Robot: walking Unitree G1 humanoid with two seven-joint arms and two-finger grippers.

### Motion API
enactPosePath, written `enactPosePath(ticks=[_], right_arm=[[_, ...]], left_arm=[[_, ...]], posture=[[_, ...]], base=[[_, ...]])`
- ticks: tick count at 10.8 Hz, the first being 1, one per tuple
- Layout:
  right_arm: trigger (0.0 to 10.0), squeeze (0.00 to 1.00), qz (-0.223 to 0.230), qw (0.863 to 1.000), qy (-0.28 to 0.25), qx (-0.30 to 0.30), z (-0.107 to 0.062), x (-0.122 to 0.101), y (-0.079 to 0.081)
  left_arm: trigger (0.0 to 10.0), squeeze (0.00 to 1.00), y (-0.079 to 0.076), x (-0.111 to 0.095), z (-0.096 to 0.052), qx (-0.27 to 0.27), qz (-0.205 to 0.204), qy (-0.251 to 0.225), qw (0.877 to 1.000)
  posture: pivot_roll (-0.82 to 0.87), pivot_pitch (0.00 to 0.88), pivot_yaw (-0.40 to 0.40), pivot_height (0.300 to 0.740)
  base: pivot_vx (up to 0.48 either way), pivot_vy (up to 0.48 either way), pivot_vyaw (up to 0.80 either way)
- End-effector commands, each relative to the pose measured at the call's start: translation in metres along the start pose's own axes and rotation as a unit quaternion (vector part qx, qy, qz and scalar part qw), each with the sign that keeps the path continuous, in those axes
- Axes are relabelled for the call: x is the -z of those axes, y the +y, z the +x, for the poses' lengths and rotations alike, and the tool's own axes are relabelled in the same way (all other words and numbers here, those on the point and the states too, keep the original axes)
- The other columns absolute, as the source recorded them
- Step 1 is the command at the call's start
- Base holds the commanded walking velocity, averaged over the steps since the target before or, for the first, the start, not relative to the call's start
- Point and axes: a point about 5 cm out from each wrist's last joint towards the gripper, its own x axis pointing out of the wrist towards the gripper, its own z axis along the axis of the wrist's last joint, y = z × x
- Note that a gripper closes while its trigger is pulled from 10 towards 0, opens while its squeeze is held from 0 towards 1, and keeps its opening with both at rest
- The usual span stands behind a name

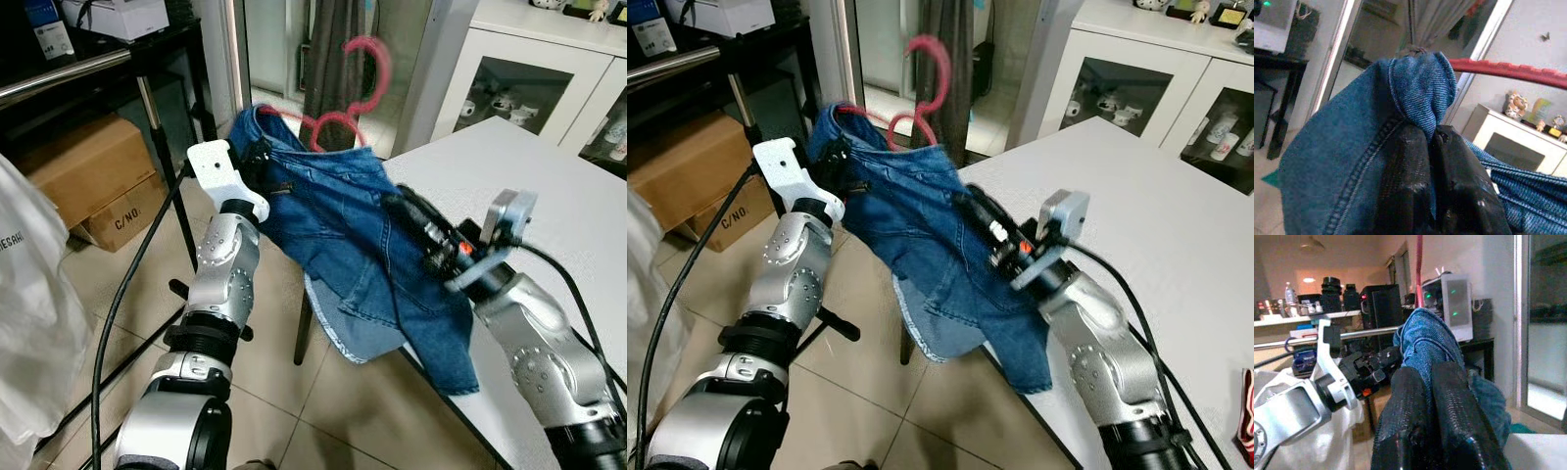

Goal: Hang hanger

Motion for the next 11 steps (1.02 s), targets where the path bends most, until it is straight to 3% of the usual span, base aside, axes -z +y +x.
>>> enactPosePath(ticks=[1,3,4,5,6,7,8,9,10,11], right_arm=[[10.0,0.0,-0.056,0.984,-0.148,0.079,-0.035,-0.066,-0.031],[10.0,0.0,-0.024,0.989,-0.136,0.044,-0.041,-0.07,-0.033],[10.0,0.0,-0.023,0.998,-0.058,0.0,-0.049,-0.055,-0.03],[10.0,0.0,-0.062,0.998,0.022,-0.021,-0.053,-0.038,-0.027],[10.0,0.0,-0.08,0.996,0.037,-0.021,-0.052,-0.035,-0.028],[10.0,0.0,-0.1,0.994,0.051,-0.021,-0.051,-0.034,-0.029],[10.0,0.0,-0.109,0.992,0.055,-0.016,-0.052,-0.037,-0.032],[10.0,0.0,-0.121,0.991,0.056,-0.013,-0.052,-0.037,-0.032],[10.0,0.0,-0.128,0.99,0.05,-0.017,-0.049,-0.035,-0.029],[10.0,0.0,-0.13,0.991,0.034,-0.006,-0.042,-0.028,-0.025]], left_arm=[[0.0,0.0,0.119,-0.014,-0.036,-0.319,-0.052,-0.024,0.946],[0.0,0.0,0.141,-0.02,-0.042,-0.349,-0.05,-0.02,0.936],[0.0,0.0,0.143,-0.028,-0.041,-0.343,-0.034,-0.035,0.938],[0.0,0.0,0.132,-0.037,-0.033,-0.302,-0.007,-0.051,0.952],[0.0,0.0,0.12,-0.042,-0.027,-0.267,0.011,-0.064,0.962],[0.0,0.0,0.116,-0.052,-0.022,-0.257,0.024,-0.085,0.962],[0.0,0.0,0.124,-0.062,-0.02,-0.279,0.014,-0.099,0.955],[0.0,0.0,0.122,-0.062,-0.017,-0.255,0.024,-0.093,0.962],[0.0,0.0,0.11,-0.059,-0.012,-0.204,0.045,-0.085,0.974],[0.0,0.0,0.086,-0.058,-0.008,-0.139,0.082,-0.103,0.981]], posture=[[0.08,0.03,0.009,0.74],[0.08,0.026,0.007,0.74],[0.09,0.027,0.003,0.74],[0.09,0.028,0.002,0.74],[0.09,0.027,0.002,0.74],[0.09,0.025,0.003,0.74],[0.09,0.024,0.004,0.74],[0.09,0.024,0.007,0.74],[0.09,0.024,0.01,0.74],[0.09,0.025,0.013,0.74]], base=[[0.0,0.0,0.0],[0.0,0.0,0.0],[0.0,0.0,0.0],[0.0,0.0,0.0],[0.0,0.0,0.0],[0.0,0.0,0.0],[0.0,0.0,0.0],[0.0,0.0,0.0],[0.0,0.0,0.0],[0.0,0.0,0.0]])
